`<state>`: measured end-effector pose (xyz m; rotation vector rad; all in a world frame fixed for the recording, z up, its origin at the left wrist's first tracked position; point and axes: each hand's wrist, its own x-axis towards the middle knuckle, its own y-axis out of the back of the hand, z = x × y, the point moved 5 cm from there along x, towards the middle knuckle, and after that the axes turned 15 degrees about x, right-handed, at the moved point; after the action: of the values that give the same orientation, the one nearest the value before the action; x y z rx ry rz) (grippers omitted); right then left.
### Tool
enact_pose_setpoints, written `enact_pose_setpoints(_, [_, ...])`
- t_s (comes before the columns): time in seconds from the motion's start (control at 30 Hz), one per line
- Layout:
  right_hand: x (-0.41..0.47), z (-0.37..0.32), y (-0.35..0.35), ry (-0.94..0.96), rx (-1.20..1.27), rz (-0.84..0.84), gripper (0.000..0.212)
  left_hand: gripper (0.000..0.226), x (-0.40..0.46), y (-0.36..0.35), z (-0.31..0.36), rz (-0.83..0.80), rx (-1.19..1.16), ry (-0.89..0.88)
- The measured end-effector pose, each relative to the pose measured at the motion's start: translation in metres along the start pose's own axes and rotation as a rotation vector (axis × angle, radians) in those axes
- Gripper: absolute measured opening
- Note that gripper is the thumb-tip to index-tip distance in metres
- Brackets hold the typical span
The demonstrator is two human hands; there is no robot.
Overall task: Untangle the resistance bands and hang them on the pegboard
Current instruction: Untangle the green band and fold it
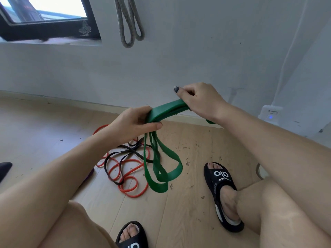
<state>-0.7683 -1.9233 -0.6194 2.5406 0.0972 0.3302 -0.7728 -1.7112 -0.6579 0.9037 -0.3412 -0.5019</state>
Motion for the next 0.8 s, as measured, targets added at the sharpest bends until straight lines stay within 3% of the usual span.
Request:
enact_pose_setpoints(0.2, [-0.007, 0.006, -0.012, -0.135, -0.057, -0.265, 0.065, 0.033, -0.001, 0.002, 0.002, -0.024, -0.126, 0.01])
enact_pose_setpoints(0.27, [-0.013, 0.003, -0.023, -0.162, 0.044, -0.355, 0.053, 0.019, -0.001, 0.004, 0.003, -0.015, -0.104, 0.001])
enact_pose_setpoints(0.37, [-0.018, -0.002, -0.034, -0.171, 0.181, -0.43, 0.043, 0.019, -0.002, 0.007, 0.007, -0.013, -0.08, -0.019])
enact_pose_setpoints(0.53, [-0.016, -0.018, -0.044, -0.115, 0.258, -0.394, 0.048, 0.011, -0.007, 0.004, 0.012, -0.055, 0.014, -0.043])
enact_pose_setpoints(0.67, [-0.017, -0.022, -0.057, -0.061, 0.079, -0.348, 0.046, 0.009, -0.01, 0.007, 0.016, -0.032, 0.067, -0.041])
enact_pose_setpoints(0.8, [-0.014, -0.029, -0.056, -0.026, 0.105, -0.276, 0.042, 0.03, -0.011, 0.009, 0.014, 0.032, 0.013, 0.015])
